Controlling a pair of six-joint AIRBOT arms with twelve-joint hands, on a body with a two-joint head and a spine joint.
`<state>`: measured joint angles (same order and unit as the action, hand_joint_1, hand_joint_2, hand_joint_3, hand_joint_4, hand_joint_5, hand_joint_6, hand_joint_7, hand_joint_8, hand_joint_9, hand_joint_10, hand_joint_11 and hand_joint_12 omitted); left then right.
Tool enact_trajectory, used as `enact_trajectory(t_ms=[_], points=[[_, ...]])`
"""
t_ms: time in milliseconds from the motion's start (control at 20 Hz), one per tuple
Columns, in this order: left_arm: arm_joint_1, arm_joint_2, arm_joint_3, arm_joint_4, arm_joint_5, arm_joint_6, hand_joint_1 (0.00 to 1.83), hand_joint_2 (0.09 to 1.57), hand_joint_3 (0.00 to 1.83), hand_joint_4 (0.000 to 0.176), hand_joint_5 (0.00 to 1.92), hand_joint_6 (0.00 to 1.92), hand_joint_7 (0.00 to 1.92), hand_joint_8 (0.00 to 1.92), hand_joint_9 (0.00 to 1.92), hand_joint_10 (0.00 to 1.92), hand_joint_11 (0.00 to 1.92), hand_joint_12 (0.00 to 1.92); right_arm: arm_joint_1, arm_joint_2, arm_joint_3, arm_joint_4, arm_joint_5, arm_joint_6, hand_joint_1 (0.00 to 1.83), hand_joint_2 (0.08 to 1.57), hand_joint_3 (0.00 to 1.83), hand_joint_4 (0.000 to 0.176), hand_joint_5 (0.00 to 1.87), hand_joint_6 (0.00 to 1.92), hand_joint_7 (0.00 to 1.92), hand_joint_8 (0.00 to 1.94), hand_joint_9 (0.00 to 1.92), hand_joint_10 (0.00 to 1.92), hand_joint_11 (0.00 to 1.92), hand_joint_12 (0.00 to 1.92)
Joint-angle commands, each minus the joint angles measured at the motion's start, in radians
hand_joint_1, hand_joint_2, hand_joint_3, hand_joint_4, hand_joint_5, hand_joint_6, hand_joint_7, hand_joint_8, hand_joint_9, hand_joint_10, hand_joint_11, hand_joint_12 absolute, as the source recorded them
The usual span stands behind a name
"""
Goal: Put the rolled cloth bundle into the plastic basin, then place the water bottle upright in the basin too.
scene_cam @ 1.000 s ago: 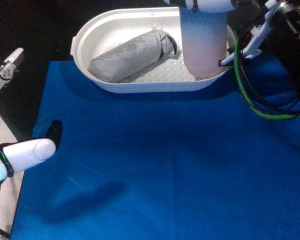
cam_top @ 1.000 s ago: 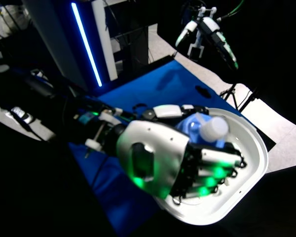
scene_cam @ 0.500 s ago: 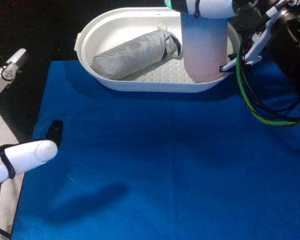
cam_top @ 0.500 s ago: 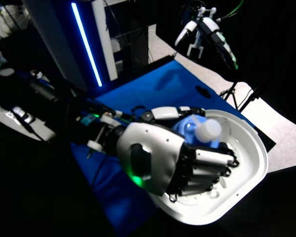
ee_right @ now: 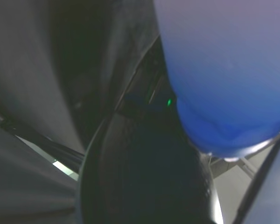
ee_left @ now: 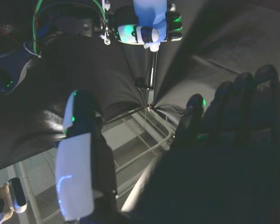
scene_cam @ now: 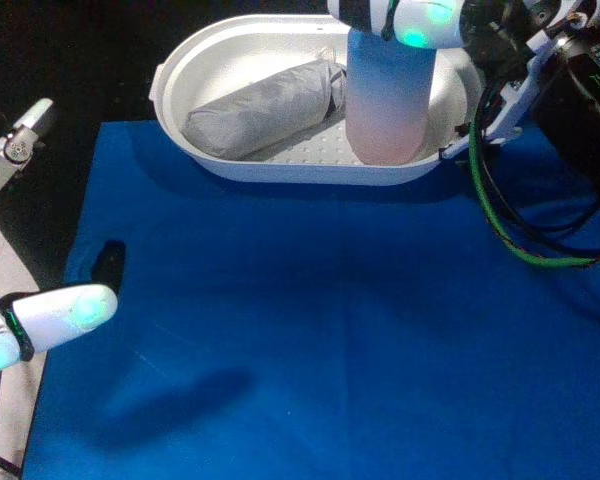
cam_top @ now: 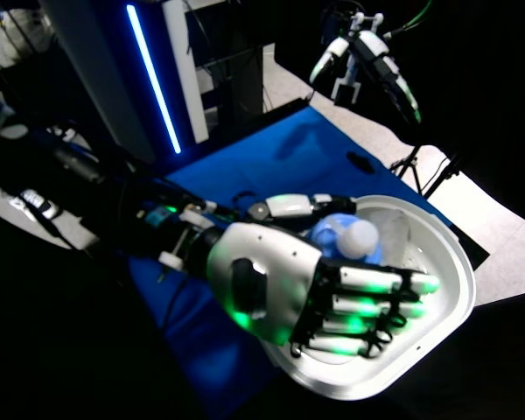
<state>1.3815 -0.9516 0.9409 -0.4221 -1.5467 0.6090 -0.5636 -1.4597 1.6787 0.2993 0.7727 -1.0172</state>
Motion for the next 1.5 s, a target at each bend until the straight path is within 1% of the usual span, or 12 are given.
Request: enact_trajectory(t_ms=[0, 250, 350, 400, 600, 650, 950, 1250, 1300, 1350, 1400, 1450], points=[[-0.005, -0.004, 0.004, 0.008, -0.128, -0.009, 0.59, 0.86, 0.0, 0.176, 0.03, 0.0, 0.0, 0.0, 0.0, 0.0, 0.04, 0.02, 0.011, 0.01, -0.003, 0.005, 0.147, 0.017, 0.67, 1.02, 0.0, 0.074, 0.34, 0.0, 0.41, 0.0, 0.41, 0.0, 0.15, 0.59], [-0.004, -0.007, 0.004, 0.006, -0.128, -0.009, 0.6, 0.88, 0.01, 0.176, 0.02, 0.0, 0.0, 0.0, 0.0, 0.0, 0.02, 0.01, 0.009, 0.037, -0.034, -0.009, 0.175, 0.017, 0.66, 1.03, 0.0, 0.104, 0.27, 0.0, 0.36, 0.0, 0.33, 0.0, 0.08, 0.48], [-0.004, -0.008, 0.004, 0.004, -0.128, -0.009, 0.59, 0.87, 0.0, 0.176, 0.03, 0.0, 0.0, 0.0, 0.0, 0.0, 0.02, 0.02, 0.006, 0.055, -0.057, -0.023, 0.193, 0.017, 0.62, 0.99, 0.0, 0.167, 0.19, 0.0, 0.27, 0.0, 0.22, 0.0, 0.01, 0.47], [-0.004, -0.007, 0.004, 0.002, -0.128, -0.009, 0.6, 0.87, 0.0, 0.176, 0.03, 0.0, 0.0, 0.0, 0.0, 0.0, 0.02, 0.01, 0.004, 0.068, -0.071, -0.033, 0.198, 0.017, 0.61, 0.98, 0.0, 0.174, 0.15, 0.0, 0.23, 0.0, 0.18, 0.0, 0.0, 0.45], [-0.004, 0.005, 0.007, -0.004, -0.133, -0.009, 0.61, 0.89, 0.01, 0.176, 0.02, 0.0, 0.0, 0.0, 0.0, 0.0, 0.0, 0.0, -0.014, 0.152, -0.163, -0.093, 0.245, 0.017, 0.58, 0.95, 0.0, 0.176, 0.0, 0.0, 0.08, 0.0, 0.04, 0.0, 0.0, 0.18], [-0.005, 0.011, 0.009, -0.004, -0.134, -0.009, 0.63, 0.9, 0.01, 0.158, 0.02, 0.0, 0.0, 0.0, 0.0, 0.0, 0.0, 0.0, -0.02, 0.183, -0.193, -0.114, 0.268, 0.017, 0.6, 0.93, 0.0, 0.176, 0.0, 0.0, 0.05, 0.0, 0.02, 0.0, 0.0, 0.09], [-0.005, 0.074, -0.001, -0.02, -0.184, 0.009, 0.64, 0.9, 0.0, 0.176, 0.02, 0.0, 0.0, 0.0, 0.0, 0.0, 0.0, 0.0, -0.091, 0.396, -0.393, -0.174, 0.386, 0.016, 0.61, 0.91, 0.0, 0.176, 0.0, 0.0, 0.0, 0.0, 0.0, 0.0, 0.0, 0.0], [-0.005, 0.122, -0.018, -0.02, -0.184, 0.044, 0.57, 0.92, 0.0, 0.175, 0.0, 0.0, 0.0, 0.0, 0.0, 0.0, 0.0, 0.0, -0.367, 0.613, -0.664, -0.068, 0.688, -0.127, 0.78, 0.85, 0.0, 0.174, 0.02, 0.01, 0.08, 0.01, 0.0, 0.0, 0.0, 0.0], [-0.005, 0.132, -0.026, -0.017, -0.184, 0.049, 0.56, 0.93, 0.01, 0.148, 0.0, 0.0, 0.0, 0.0, 0.0, 0.0, 0.0, 0.0, -0.459, 0.646, -0.719, -0.028, 0.774, -0.143, 0.81, 0.84, 0.0, 0.148, 0.0, 0.0, 0.06, 0.0, 0.0, 0.0, 0.0, 0.0], [-0.004, 0.137, -0.03, -0.017, -0.184, 0.052, 0.55, 0.94, 0.01, 0.152, 0.0, 0.0, 0.0, 0.0, 0.0, 0.0, 0.0, 0.0, -0.512, 0.658, -0.746, -0.004, 0.819, -0.151, 0.79, 0.84, 0.0, 0.175, 0.0, 0.0, 0.02, 0.0, 0.0, 0.0, 0.0, 0.0], [-0.004, 0.142, -0.037, -0.017, -0.185, 0.056, 0.55, 0.96, 0.02, 0.143, 0.0, 0.0, 0.0, 0.0, 0.0, 0.0, 0.0, 0.0, -0.562, 0.665, -0.77, 0.023, 0.869, -0.155, 0.79, 0.84, 0.0, 0.176, 0.0, 0.0, 0.02, 0.0, 0.0, 0.0, 0.0, 0.0], [-0.004, 0.147, -0.046, -0.015, -0.185, 0.063, 0.53, 0.97, 0.01, 0.165, 0.0, 0.0, 0.0, 0.0, 0.0, 0.0, 0.0, 0.0, -0.652, 0.664, -0.804, 0.077, 0.945, -0.155, 0.75, 0.87, 0.0, 0.176, 0.0, 0.0, 0.01, 0.0, 0.0, 0.0, 0.0, 0.0]])
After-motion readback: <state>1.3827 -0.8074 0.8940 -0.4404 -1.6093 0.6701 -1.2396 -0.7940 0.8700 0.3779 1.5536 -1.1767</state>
